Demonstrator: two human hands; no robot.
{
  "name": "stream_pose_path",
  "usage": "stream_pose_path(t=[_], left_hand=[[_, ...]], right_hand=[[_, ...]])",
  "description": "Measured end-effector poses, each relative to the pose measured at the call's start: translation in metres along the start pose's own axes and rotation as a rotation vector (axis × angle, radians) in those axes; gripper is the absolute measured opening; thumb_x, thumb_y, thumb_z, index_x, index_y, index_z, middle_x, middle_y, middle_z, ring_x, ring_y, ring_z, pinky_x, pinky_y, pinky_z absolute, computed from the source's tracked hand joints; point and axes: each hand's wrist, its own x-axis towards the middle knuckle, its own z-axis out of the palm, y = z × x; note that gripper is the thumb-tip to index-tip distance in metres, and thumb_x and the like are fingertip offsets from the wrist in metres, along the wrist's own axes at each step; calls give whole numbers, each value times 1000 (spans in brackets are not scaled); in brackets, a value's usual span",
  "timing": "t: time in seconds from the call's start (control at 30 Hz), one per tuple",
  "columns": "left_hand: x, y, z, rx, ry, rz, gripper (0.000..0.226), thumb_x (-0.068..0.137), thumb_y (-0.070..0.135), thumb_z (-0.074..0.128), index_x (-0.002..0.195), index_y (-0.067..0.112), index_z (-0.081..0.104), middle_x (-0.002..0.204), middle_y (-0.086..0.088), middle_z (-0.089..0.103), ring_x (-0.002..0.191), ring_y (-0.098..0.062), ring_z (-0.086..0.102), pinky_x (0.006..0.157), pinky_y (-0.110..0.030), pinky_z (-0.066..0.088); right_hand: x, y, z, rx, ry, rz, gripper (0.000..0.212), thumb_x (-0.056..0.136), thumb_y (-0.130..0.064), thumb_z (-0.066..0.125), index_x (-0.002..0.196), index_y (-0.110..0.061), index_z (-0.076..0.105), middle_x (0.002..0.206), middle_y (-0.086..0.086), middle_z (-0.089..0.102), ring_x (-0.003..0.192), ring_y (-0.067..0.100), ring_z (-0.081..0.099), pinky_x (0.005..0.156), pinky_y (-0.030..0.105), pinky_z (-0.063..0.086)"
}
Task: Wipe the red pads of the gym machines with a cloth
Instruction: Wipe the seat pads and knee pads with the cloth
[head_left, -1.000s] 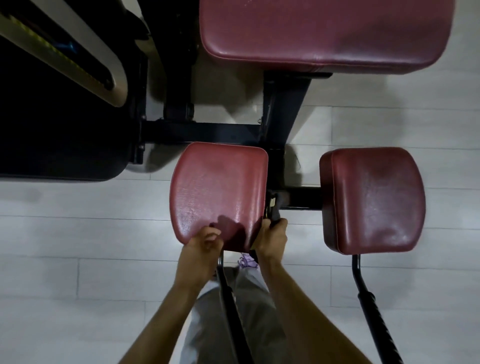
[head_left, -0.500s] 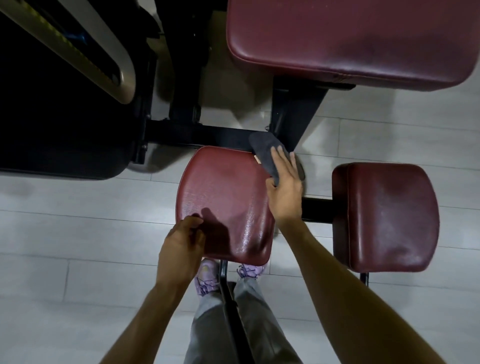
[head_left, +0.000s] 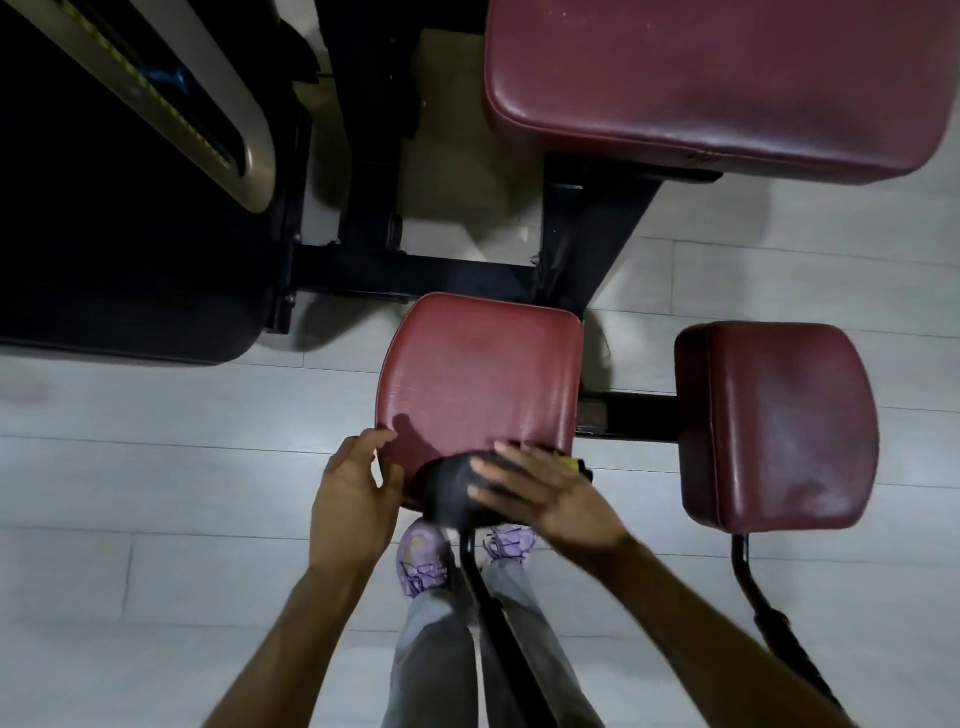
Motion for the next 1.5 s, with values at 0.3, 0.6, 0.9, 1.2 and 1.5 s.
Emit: stream_pose_path(t=[0.3,0.6,0.9,1.2,1.5], left_hand=[[10,-10,-8,41,-7,0,25,98,15,62,121,24,65,120,8,66,108,-17,61,80,-33,49],[14,-12,-37,38,69,-55,22,98,14,57,114,26,66,113,9,66,101,-14,61,78,-30,44],[-7,0,-76,97,10,26,21,98,13,59,115,24,66,117,7,68,108,-18,61,83,-30,47],[-95,130,-88,133,-159,236,20,92,11,62,104,26,67,103,6,68,90,-19,61,71,-28,45],[-249,335,-46,3,-877,-1,68,85,87,40,134,44,59,138,25,55,127,-5,49,101,-29,32]], right_hand=[[160,85,-10,126,257,799,63,85,8,69,142,-18,61,147,6,58,144,32,45,121,47,34],[91,-51,6,204,95,300,57,95,-5,42,150,-20,49,156,1,48,142,25,48,111,41,45],[29,-77,-44,561,-103,396,54,84,-7,66,134,-30,67,145,-12,58,133,15,53,115,31,41],[-31,-82,-225,927,383,1169,58,77,18,58,111,-25,76,96,-11,77,80,5,70,72,28,56],[-147,-87,-382,1090,831,1260,58,80,15,55,116,-28,74,96,-7,76,87,14,71,72,19,55]])
